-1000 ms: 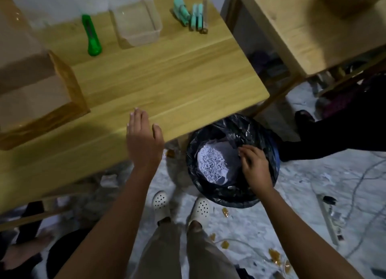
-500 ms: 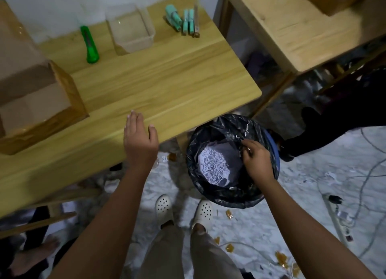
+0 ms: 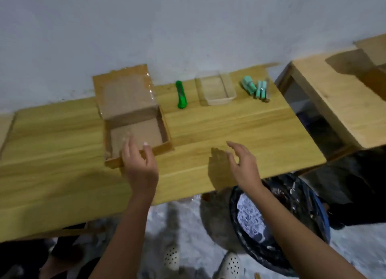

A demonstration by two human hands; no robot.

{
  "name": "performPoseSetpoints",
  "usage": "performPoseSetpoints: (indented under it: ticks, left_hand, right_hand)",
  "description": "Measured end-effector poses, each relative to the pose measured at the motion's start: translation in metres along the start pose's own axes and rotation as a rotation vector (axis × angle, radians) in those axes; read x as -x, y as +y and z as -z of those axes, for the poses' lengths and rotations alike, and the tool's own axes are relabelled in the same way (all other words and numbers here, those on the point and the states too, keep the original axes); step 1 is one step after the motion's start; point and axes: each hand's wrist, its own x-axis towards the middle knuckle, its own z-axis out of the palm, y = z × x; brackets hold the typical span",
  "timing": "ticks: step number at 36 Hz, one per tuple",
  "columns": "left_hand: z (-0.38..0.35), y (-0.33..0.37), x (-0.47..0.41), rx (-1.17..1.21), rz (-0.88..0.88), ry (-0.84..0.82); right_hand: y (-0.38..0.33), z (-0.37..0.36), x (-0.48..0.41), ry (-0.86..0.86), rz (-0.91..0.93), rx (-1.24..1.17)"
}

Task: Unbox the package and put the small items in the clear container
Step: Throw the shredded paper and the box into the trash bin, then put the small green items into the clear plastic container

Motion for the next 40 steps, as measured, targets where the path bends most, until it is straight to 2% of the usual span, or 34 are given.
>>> performPoseSetpoints:
  ticks: [3,5,9,12,17,24,29,34,40]
  left_hand:
    - [0.029,-0.035,-0.047,0.019,0.132,0.092]
    - [0.042,-0.058,-0.074,0.020,0.231,0.077]
    - [0.046,-0.095,-0.106,0.082,0.403,-0.101]
    - [0.041,-0.103,-0.109,0.138,0.465,-0.257]
    - [0.031,-0.095,-0.099,0.233,0.478,-0.289]
    - [-0.003,-0.019,-0.067,0.417,0.443,-0.462]
    - [-0.056,0.045,-0.024,0.465,0.328,-0.631]
    - [-0.105,0.103,0.048,0.519,0.242,-0.882]
    - [-0.155,0.153,0.147,0.502,0.147,-1.094]
  right_hand:
    - [-0.043,-0.054,-0.032,-0.111,-0.014,-0.130]
    - [-0.070,-0.084,-0.051,-0.163,-0.058,-0.229]
    - [-0.098,-0.127,-0.078,-0.194,-0.142,-0.272]
    - [-0.100,-0.146,-0.085,-0.188,-0.172,-0.244]
    - [-0.095,-0.146,-0.074,-0.126,-0.182,-0.298]
    - [-0.070,-0.073,-0.042,0.138,-0.278,-0.426]
    - [-0.024,0.007,-0.004,0.343,-0.386,-0.493]
    - [0.038,0.079,0.053,0.518,-0.475,-0.434]
    - [0.112,0.140,0.137,0.670,-0.611,-0.422]
